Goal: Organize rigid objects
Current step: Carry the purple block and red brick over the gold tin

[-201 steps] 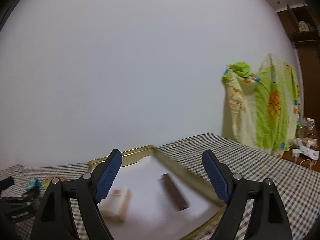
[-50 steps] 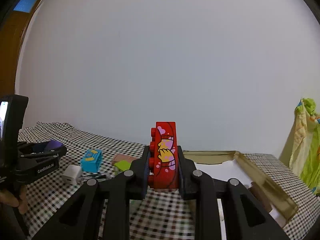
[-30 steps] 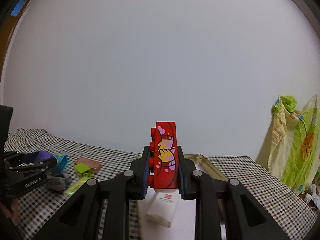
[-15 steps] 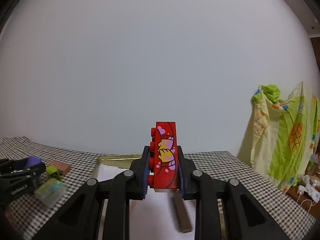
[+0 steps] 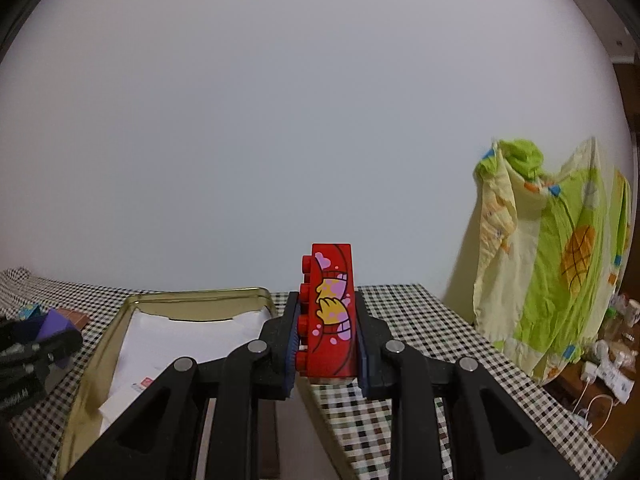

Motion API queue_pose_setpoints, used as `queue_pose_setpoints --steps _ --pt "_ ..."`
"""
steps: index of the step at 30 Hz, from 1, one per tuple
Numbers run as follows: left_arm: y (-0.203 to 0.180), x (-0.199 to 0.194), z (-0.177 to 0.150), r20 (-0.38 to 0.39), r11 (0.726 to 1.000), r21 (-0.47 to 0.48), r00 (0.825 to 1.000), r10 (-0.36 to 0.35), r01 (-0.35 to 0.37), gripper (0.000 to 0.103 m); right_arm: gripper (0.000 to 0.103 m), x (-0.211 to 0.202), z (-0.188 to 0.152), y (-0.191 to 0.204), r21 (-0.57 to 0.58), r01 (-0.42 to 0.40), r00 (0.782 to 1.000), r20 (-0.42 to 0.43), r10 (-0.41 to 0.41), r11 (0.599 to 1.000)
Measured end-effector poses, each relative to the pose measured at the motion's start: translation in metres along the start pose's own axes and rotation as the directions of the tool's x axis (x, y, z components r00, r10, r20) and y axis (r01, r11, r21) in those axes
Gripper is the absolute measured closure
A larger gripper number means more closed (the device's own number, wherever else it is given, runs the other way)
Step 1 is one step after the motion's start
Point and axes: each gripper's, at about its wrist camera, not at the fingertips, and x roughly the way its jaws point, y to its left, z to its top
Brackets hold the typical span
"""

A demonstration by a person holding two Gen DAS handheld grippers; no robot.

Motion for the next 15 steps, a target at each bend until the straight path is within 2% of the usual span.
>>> queue_pose_setpoints --steps 5,11,15 --pt "-0.031 0.010 -0.002 -0.036 0.997 0.026 0.996 -0.078 0.079 0.064 0.078 0.015 -0.003 -0.002 -0.005 -0.058 0.996 -0.064 0.057 0.998" --pt "-0.054 0.017 -0.009 -0.074 0.988 0.098 0.991 -0.112 0.119 0.064 0.078 0.028 -0.010 0.012 -0.042 -0.140 0.980 -0.149 0.133 0.989" --pt "-0.056 0.018 -0.012 -0.110 0.986 0.091 0.985 -0.132 0.142 0.064 0.078 0.033 -0.013 0.018 -0.063 -0.167 0.970 -0.189 0.152 0.984"
